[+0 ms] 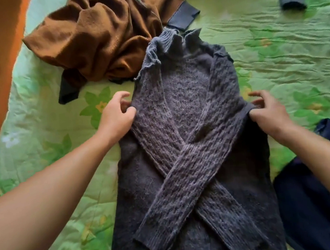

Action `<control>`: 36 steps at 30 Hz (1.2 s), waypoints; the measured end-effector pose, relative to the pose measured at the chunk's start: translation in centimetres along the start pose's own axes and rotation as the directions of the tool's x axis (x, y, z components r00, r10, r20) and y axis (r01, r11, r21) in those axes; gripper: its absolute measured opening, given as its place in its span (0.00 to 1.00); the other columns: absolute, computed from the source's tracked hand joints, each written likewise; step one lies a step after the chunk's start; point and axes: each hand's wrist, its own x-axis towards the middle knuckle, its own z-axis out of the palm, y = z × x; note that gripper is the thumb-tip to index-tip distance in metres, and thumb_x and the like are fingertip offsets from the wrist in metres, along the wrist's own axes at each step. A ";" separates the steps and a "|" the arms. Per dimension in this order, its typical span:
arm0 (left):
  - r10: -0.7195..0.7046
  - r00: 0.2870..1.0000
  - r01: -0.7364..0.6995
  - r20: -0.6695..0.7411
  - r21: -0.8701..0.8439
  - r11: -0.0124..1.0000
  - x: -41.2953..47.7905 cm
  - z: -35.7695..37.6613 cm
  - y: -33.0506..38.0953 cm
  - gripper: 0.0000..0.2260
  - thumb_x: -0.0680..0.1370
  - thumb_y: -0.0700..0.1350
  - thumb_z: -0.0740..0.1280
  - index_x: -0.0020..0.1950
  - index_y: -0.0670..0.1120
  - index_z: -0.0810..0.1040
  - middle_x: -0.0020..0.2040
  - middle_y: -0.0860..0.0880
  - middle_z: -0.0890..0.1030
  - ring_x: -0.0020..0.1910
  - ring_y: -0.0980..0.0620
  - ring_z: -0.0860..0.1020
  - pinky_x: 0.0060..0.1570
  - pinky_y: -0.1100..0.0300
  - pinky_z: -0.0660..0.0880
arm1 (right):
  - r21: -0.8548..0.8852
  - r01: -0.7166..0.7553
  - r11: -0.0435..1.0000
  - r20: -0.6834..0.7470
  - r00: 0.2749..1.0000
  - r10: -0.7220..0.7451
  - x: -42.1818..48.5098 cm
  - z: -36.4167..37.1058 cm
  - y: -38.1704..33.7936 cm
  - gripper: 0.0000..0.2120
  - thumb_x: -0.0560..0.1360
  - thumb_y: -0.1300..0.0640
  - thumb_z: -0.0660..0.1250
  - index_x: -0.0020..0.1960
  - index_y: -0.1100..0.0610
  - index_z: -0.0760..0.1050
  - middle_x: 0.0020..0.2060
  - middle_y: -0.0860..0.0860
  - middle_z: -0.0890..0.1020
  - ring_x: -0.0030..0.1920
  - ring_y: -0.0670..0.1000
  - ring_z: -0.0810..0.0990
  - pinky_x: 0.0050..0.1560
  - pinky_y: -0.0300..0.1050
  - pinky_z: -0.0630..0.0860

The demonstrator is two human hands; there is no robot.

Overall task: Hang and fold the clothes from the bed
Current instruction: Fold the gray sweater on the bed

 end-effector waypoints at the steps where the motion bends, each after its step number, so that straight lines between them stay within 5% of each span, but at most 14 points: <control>1: -0.033 0.999 0.033 -0.013 -0.023 0.999 1.0 0.1 1.0 0.21 0.77 0.48 0.66 0.70 0.50 0.71 0.55 0.51 0.79 0.54 0.49 0.78 0.58 0.54 0.74 | 0.151 0.007 0.988 0.066 0.998 -0.017 0.8 -0.4 -1.5 0.32 0.62 0.58 0.63 0.66 0.54 0.75 0.54 0.54 0.80 0.50 0.52 0.78 0.47 0.44 0.72; 3: -0.061 0.998 0.061 -0.019 -0.007 0.998 3.2 0.6 2.9 0.23 0.79 0.54 0.68 0.72 0.49 0.70 0.56 0.52 0.77 0.55 0.51 0.76 0.56 0.58 0.70 | 0.361 -0.092 0.928 0.205 0.979 0.017 2.7 -1.3 -4.5 0.26 0.63 0.59 0.61 0.61 0.53 0.78 0.48 0.51 0.80 0.44 0.48 0.77 0.41 0.43 0.70; 5: -0.055 0.998 0.056 -0.024 0.022 0.998 5.2 1.3 4.5 0.24 0.78 0.56 0.69 0.70 0.47 0.72 0.57 0.52 0.75 0.56 0.52 0.74 0.56 0.60 0.68 | 0.361 -0.209 0.909 0.289 0.952 0.104 4.9 -1.4 -6.5 0.14 0.70 0.54 0.62 0.54 0.56 0.77 0.41 0.49 0.77 0.38 0.49 0.74 0.39 0.45 0.67; 7: -0.042 0.999 0.043 -0.035 0.048 0.998 6.8 1.9 5.2 0.19 0.78 0.55 0.70 0.63 0.45 0.76 0.57 0.51 0.78 0.56 0.50 0.76 0.58 0.57 0.71 | 0.286 -0.220 0.933 0.276 0.951 0.139 7.3 -0.4 -7.0 0.13 0.76 0.47 0.67 0.55 0.54 0.77 0.44 0.51 0.79 0.38 0.50 0.76 0.40 0.45 0.69; 12: -0.069 0.981 0.093 -0.183 0.128 0.987 7.3 1.7 4.7 0.09 0.82 0.48 0.60 0.55 0.42 0.73 0.57 0.39 0.80 0.58 0.38 0.77 0.55 0.51 0.70 | 0.022 -0.075 0.997 -0.158 0.984 0.077 10.6 1.6 -6.0 0.15 0.80 0.51 0.64 0.61 0.61 0.74 0.50 0.57 0.77 0.48 0.56 0.76 0.44 0.46 0.69; 15: -0.139 0.968 0.168 -0.209 0.131 0.977 7.2 1.5 4.2 0.10 0.83 0.47 0.59 0.59 0.41 0.72 0.60 0.37 0.79 0.61 0.36 0.76 0.58 0.51 0.70 | -0.019 -0.085 0.996 -0.236 0.969 0.079 11.2 1.1 -4.5 0.16 0.78 0.50 0.66 0.60 0.59 0.72 0.50 0.56 0.76 0.51 0.56 0.75 0.48 0.49 0.70; 19: -0.072 0.987 0.081 -0.144 0.062 0.995 8.2 1.2 5.7 0.14 0.77 0.52 0.67 0.58 0.46 0.75 0.55 0.46 0.81 0.56 0.45 0.78 0.59 0.55 0.72 | 0.267 -0.052 0.962 -0.138 0.986 0.091 12.2 1.0 -6.1 0.22 0.73 0.50 0.74 0.59 0.54 0.66 0.46 0.50 0.74 0.45 0.50 0.73 0.38 0.46 0.68; 21: -0.028 0.993 0.029 -0.112 0.007 1.000 9.3 0.8 6.7 0.14 0.75 0.53 0.70 0.56 0.47 0.76 0.52 0.51 0.80 0.52 0.50 0.78 0.57 0.57 0.74 | 0.364 -0.063 0.929 -0.048 0.995 0.086 13.5 0.6 -7.2 0.22 0.73 0.47 0.74 0.60 0.56 0.71 0.50 0.52 0.79 0.47 0.51 0.79 0.40 0.44 0.72; 24: -0.005 0.989 0.028 -0.148 0.154 0.988 11.2 0.0 6.8 0.11 0.75 0.53 0.69 0.50 0.46 0.78 0.49 0.47 0.82 0.51 0.45 0.80 0.55 0.53 0.76 | 0.164 -0.013 0.986 -0.053 0.998 0.022 14.9 0.6 -7.6 0.12 0.79 0.49 0.69 0.52 0.59 0.77 0.47 0.56 0.81 0.45 0.55 0.81 0.46 0.47 0.75; 27: -0.010 0.981 0.052 -0.195 0.215 0.975 11.2 0.0 5.8 0.13 0.78 0.53 0.67 0.55 0.45 0.76 0.53 0.44 0.81 0.56 0.42 0.78 0.57 0.52 0.73 | -0.183 0.003 0.983 -0.193 0.980 -0.039 14.4 0.6 -6.9 0.23 0.80 0.44 0.64 0.66 0.60 0.72 0.62 0.61 0.78 0.61 0.61 0.77 0.60 0.50 0.72; 30: 0.094 0.979 -0.048 -0.180 0.243 0.969 5.9 1.5 4.4 0.23 0.80 0.53 0.64 0.72 0.44 0.66 0.67 0.39 0.73 0.67 0.39 0.71 0.67 0.48 0.68 | -0.272 0.052 0.961 -0.227 0.967 -0.116 9.3 1.9 -5.7 0.32 0.80 0.43 0.62 0.78 0.58 0.58 0.73 0.62 0.64 0.72 0.64 0.66 0.72 0.54 0.63; 33: 0.358 0.934 -0.307 -0.020 0.470 0.828 -3.4 3.6 1.7 0.32 0.80 0.56 0.63 0.80 0.45 0.59 0.79 0.39 0.57 0.79 0.39 0.54 0.77 0.42 0.55 | -0.474 0.357 0.805 -0.071 0.895 -0.439 -0.1 5.0 -3.0 0.34 0.80 0.40 0.59 0.80 0.55 0.56 0.77 0.58 0.59 0.78 0.61 0.57 0.78 0.62 0.55; 36: 0.450 0.857 -0.509 0.252 0.554 0.659 -11.6 6.5 -1.2 0.35 0.79 0.65 0.57 0.82 0.50 0.55 0.82 0.42 0.49 0.81 0.42 0.46 0.78 0.41 0.50 | -0.624 0.533 0.571 0.201 0.816 -0.542 -7.9 8.8 1.5 0.38 0.78 0.33 0.54 0.81 0.54 0.59 0.80 0.58 0.57 0.81 0.61 0.51 0.77 0.69 0.48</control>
